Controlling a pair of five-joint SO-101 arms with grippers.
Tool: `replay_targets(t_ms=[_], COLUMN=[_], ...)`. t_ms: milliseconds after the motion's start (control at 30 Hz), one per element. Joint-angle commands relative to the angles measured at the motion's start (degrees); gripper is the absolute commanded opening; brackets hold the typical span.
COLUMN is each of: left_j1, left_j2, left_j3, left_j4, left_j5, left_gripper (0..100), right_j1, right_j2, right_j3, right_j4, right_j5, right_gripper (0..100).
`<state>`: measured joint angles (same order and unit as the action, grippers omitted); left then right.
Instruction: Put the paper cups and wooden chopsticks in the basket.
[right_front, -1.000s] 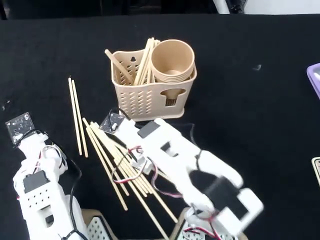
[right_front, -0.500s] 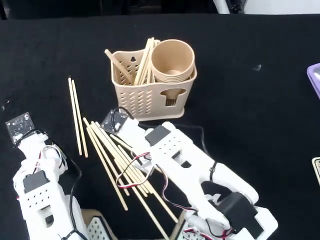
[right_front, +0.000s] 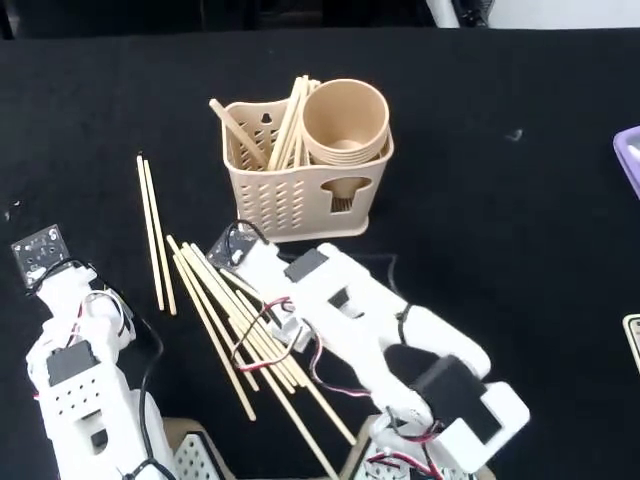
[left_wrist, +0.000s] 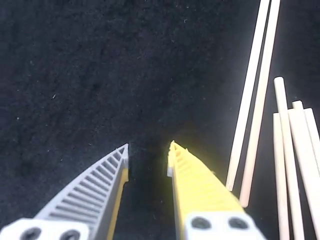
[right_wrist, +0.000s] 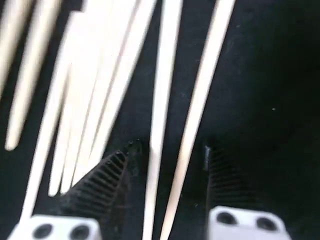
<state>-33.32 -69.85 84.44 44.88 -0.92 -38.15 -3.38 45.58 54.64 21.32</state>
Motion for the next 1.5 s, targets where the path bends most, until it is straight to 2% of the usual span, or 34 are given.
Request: replay_targets(t_ms=[0,133,267,533,667,867,967,1200,1333,1467], left_j1=[-0.57,-0.57,-0.57,-0.57,-0.57,-0.57,-0.57,-0.57,-0.57,-0.57], left_j2=[-0.62,-0.62,-0.62,-0.62,-0.62,-0.62,-0.62,-0.62,-0.62,-0.62], left_j3=[-3.12,-3.12,-3.12,-3.12,-3.12,-3.12,-3.12,-3.12,-3.12,-3.12], left_j4=[-0.79,-0.79,-0.79,-0.79,-0.79,-0.79,-0.79,-0.79,-0.79,-0.79], left_j5=[0.53,0.53,0.53,0.53,0.53,0.53,0.53,0.53,0.53,0.53], left_gripper=[14,14,14,14,14,14,14,14,14,14], right_j1=[1.49,1.58,1.58,1.76,2.29,8.00,8.53,2.64,-2.55,-2.99], right_j2=[1.71,3.82,4.09,-2.33,-11.47,-25.89,-33.10,-50.77,-56.66,-57.80], right_j3=[-1.45,-3.12,-3.30,-3.03,-3.03,-3.30,-3.03,-5.32,-10.95,-16.66], right_j4=[-1.67,-0.70,-0.79,2.55,6.33,6.33,6.59,7.56,8.97,0.88], right_j5=[0.35,0.35,1.23,2.29,2.29,2.46,2.37,1.67,-3.43,-6.24], right_gripper=[21.2,19.4,1.4,1.1,1.1,1.1,1.1,1.1,1.1,1.1])
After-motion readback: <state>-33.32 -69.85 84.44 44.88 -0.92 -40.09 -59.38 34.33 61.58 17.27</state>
